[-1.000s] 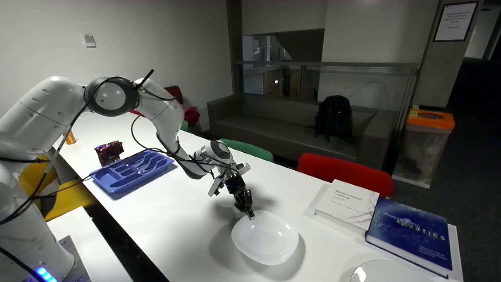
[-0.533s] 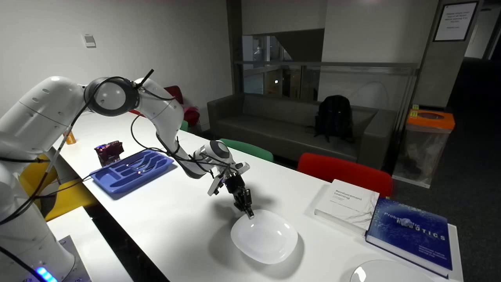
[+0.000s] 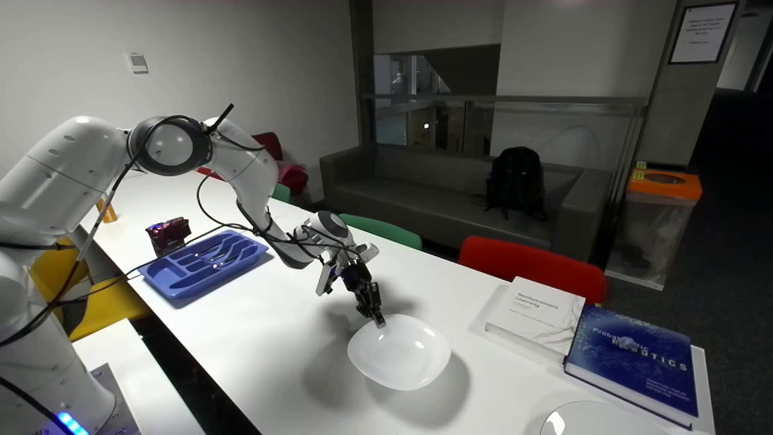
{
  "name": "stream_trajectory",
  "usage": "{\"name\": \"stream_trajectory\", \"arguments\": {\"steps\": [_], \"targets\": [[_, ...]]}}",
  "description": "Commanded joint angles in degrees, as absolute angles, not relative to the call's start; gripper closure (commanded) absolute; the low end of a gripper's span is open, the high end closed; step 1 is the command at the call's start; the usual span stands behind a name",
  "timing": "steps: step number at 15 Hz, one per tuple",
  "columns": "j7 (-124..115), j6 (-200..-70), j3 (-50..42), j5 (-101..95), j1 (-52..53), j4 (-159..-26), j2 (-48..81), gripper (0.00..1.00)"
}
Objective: Move the white plate away from you
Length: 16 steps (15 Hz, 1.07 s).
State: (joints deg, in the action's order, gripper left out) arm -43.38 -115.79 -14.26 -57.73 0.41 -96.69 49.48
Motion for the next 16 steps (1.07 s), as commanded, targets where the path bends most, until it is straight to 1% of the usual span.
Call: {"name": "stream_trajectory", "arguments": {"steps": [1,9,16], "targets": [[-46.0,-112.2,-14.2,-59.1,2.0,-100.2,44.6,0.98],[-50.4,-113.4,-12.1,-59.9,3.6,-104.8,37.5,0.98],[-50.3,-109.8,-8.4,-58.9,6.3,-104.9,34.4,0.98]]}}
